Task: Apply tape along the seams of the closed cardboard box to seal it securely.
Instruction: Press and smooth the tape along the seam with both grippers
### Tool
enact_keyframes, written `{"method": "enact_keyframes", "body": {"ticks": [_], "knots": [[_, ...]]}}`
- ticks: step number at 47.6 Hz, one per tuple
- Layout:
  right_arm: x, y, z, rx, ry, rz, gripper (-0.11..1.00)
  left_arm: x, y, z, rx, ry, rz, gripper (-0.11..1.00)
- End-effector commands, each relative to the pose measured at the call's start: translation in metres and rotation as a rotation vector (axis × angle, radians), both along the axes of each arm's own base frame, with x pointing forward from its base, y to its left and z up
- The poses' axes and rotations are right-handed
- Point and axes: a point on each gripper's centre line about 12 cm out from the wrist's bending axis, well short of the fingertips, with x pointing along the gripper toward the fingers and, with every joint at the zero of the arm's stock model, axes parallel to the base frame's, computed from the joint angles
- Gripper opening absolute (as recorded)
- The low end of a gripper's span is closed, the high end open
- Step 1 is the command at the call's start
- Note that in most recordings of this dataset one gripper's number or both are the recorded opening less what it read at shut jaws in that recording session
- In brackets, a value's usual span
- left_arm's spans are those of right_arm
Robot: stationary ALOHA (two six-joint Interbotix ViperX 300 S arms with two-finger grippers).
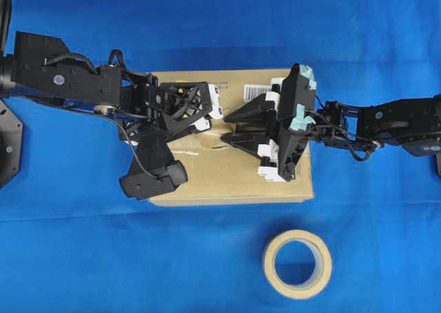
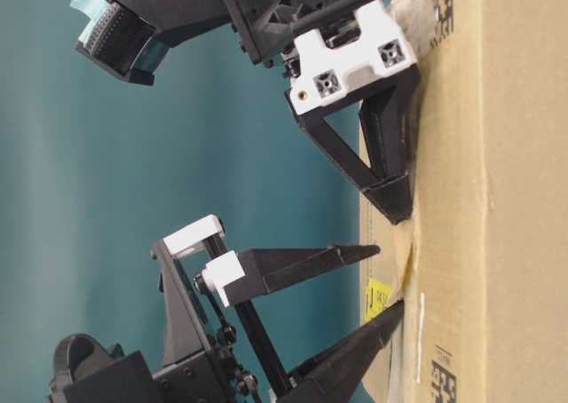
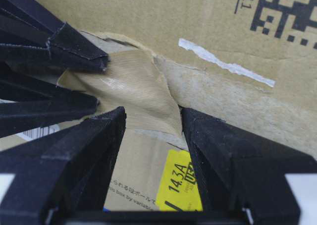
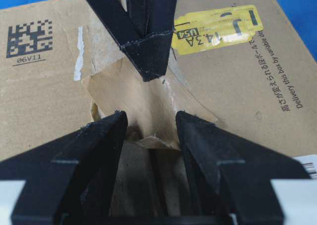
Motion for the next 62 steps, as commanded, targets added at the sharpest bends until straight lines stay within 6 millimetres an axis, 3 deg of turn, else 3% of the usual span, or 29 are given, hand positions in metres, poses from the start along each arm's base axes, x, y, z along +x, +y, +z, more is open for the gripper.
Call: {"method": "enact_keyframes", "body": {"ticks": [1, 17, 36, 53, 62], "knots": [[0.001, 0.001, 0.005, -0.001, -0.015, 0.002, 0.46, -0.004, -0.002, 0.003, -0.003, 0.01, 0.0, 0.49], [0.001, 0.001, 0.005, 0.0, -0.014, 0.002, 0.46, -0.009, -0.004, 0.028, -0.057, -0.161, 0.072, 0.49], [0.001, 0.001, 0.005, -0.001, -0.015, 0.003, 0.46, -0.011, -0.003, 0.058, -0.35, -0.675, 0.331, 0.49], [0.002, 0.001, 0.021, -0.003, -0.056, 0.004, 0.54, -0.015, 0.001, 0.038, -0.551, -0.73, 0.519, 0.49], [-0.003, 0.001, 0.053, -0.02, -0.136, 0.014, 0.57, -0.016, 0.001, 0.034, -0.617, -0.737, 0.575, 0.47]]}}
